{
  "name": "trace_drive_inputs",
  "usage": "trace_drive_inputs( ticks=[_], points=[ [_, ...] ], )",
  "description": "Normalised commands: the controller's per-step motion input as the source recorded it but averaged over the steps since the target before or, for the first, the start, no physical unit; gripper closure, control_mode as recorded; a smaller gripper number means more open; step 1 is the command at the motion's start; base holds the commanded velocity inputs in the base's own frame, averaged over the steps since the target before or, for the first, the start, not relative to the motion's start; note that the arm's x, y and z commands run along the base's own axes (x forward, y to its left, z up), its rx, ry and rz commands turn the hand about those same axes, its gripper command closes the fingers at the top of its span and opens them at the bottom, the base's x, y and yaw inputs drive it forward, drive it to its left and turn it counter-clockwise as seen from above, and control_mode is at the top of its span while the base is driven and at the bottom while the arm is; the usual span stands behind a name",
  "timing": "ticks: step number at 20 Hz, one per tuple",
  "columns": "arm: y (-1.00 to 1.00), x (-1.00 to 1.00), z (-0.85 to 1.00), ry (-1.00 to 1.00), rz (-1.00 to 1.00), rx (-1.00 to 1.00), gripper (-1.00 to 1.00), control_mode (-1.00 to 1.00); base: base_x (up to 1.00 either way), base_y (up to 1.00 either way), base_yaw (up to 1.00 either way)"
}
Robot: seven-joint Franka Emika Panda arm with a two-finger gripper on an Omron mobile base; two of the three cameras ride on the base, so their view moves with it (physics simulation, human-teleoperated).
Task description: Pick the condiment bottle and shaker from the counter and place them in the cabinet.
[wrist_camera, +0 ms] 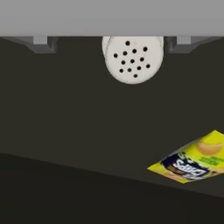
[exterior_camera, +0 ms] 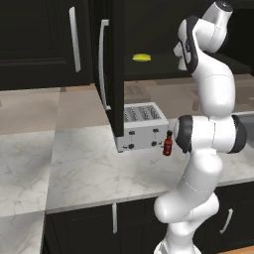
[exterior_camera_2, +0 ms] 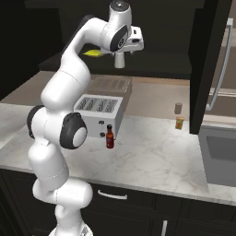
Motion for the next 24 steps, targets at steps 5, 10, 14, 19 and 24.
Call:
trace_drive_inputs(
  ticks=[5, 10, 14, 19, 24],
  points=[
    [0.00, -0.23, 0.04, -0.07, 0.04, 0.00, -1.00, -1.00, 0.00, 0.00, 0.00],
    [0.00, -0.78, 0.24, -0.14, 0.10, 0.00, -1.00, -1.00, 0.00, 0.00, 0.00],
    [0.00, -0.76, 0.07, -0.11, 0.11, 0.01, -1.00, -1.00, 0.00, 0.00, 0.00],
    [0.00, -0.90, -0.13, -0.07, 0.14, 0.00, -1.00, -1.00, 0.00, 0.00, 0.00],
    [0.00, -1.00, -0.29, -0.11, 0.13, 0.00, -1.00, -1.00, 0.00, 0.00, 0.00]
  ],
)
